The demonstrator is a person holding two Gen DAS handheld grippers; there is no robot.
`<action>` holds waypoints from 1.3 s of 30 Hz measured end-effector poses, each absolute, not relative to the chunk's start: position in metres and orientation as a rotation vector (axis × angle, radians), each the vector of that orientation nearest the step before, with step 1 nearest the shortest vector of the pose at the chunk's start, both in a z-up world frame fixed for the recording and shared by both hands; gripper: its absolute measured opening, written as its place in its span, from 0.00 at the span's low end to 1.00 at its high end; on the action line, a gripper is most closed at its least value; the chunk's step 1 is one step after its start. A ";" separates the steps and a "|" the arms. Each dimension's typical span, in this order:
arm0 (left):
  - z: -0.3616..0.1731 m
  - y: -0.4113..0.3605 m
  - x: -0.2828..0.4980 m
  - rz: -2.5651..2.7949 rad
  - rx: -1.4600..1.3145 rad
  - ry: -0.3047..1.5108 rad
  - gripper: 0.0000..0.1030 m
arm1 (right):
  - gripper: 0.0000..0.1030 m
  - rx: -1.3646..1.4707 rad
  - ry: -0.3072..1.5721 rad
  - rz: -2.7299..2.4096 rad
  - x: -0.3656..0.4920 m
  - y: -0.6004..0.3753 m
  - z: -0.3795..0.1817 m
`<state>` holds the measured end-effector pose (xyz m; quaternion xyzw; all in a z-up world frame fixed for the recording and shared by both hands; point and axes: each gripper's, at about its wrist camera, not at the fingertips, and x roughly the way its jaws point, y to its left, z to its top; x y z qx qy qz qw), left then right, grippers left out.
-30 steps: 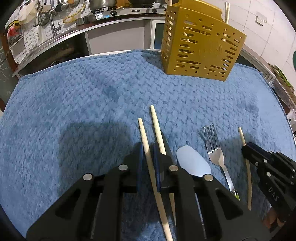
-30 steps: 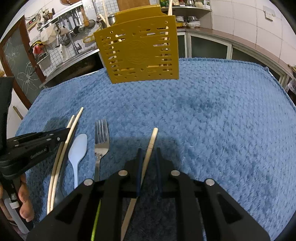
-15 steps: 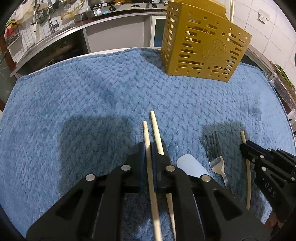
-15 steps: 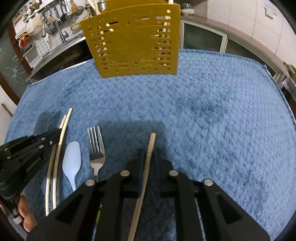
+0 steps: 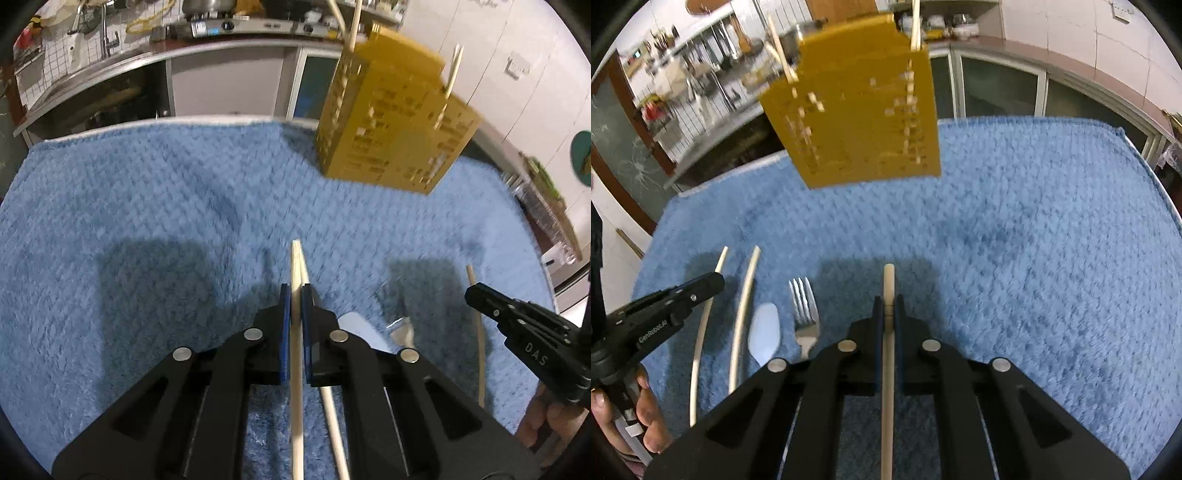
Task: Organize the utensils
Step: 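Lift both held chopsticks up toward the yellow holder, then raise both chopsticks above the holder and lower them into its slots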
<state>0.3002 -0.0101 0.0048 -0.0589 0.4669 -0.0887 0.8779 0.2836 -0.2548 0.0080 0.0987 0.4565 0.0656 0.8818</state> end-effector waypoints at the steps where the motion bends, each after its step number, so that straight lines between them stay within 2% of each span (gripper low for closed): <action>1: 0.011 -0.009 0.297 -0.191 -0.128 0.946 0.04 | 0.06 0.213 0.933 0.144 0.282 -0.257 0.011; 11: 0.056 -0.019 0.278 -0.219 -0.104 0.694 0.04 | 0.06 0.216 0.682 0.210 0.265 -0.272 0.052; 25: 0.127 -0.053 0.292 -0.302 -0.099 0.412 0.04 | 0.06 0.233 0.269 0.214 0.261 -0.300 0.151; 39: 0.172 -0.080 0.364 -0.342 -0.122 0.252 0.04 | 0.06 0.213 0.081 0.191 0.326 -0.301 0.191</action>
